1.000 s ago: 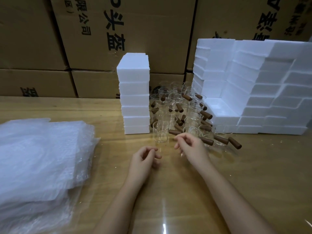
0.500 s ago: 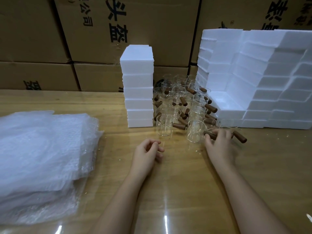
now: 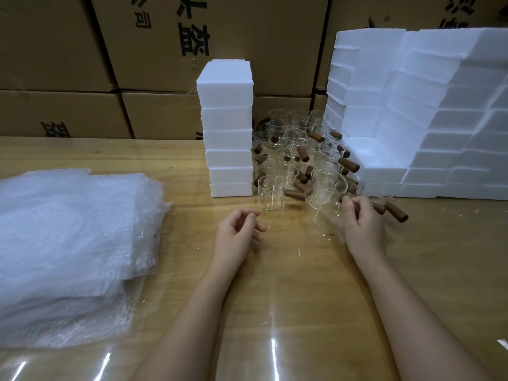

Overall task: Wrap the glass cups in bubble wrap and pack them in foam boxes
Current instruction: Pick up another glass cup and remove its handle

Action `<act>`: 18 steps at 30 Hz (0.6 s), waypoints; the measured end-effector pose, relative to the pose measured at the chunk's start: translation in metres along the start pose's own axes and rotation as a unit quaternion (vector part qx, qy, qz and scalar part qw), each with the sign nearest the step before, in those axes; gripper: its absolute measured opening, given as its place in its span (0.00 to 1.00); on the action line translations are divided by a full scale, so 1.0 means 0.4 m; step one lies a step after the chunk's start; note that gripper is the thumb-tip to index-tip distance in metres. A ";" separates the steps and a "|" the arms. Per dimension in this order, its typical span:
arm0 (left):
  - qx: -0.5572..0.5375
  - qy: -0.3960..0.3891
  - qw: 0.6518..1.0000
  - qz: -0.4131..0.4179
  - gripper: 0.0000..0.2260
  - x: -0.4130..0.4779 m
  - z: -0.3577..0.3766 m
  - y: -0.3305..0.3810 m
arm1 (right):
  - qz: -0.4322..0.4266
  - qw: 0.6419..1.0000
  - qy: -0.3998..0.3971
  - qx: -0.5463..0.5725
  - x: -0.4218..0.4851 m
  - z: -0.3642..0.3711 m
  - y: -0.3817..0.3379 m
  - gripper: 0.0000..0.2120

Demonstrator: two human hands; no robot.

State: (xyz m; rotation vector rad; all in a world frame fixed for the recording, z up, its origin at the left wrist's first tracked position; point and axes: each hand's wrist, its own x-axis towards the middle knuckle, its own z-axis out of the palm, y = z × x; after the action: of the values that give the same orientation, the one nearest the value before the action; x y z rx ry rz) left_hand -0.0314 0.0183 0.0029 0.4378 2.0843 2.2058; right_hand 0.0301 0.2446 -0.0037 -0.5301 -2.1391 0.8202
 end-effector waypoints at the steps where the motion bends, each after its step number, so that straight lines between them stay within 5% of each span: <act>1: 0.005 0.002 1.000 0.008 0.09 0.004 -0.005 0.000 | -0.012 1.000 0.005 0.019 -0.003 0.001 -0.008 0.12; 7: 0.011 -0.010 1.000 0.006 0.05 0.017 -0.005 -0.006 | -0.018 0.980 -0.160 0.119 -0.013 0.039 -0.083 0.11; 12: -0.033 -0.046 0.998 -0.011 0.27 0.017 -0.013 -0.001 | -0.016 0.949 -0.276 0.150 -0.035 0.064 -0.121 0.16; 18: 0.007 -0.123 0.992 -0.025 0.25 0.016 -0.007 -0.010 | -0.029 0.961 -0.218 0.166 -0.056 0.073 -0.135 0.15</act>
State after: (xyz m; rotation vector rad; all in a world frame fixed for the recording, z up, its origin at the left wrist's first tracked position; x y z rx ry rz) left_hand -0.0390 0.0175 -0.0003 0.6158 1.9608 1.9963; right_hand 0.0157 0.1820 0.0083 -0.1136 -2.3207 1.3274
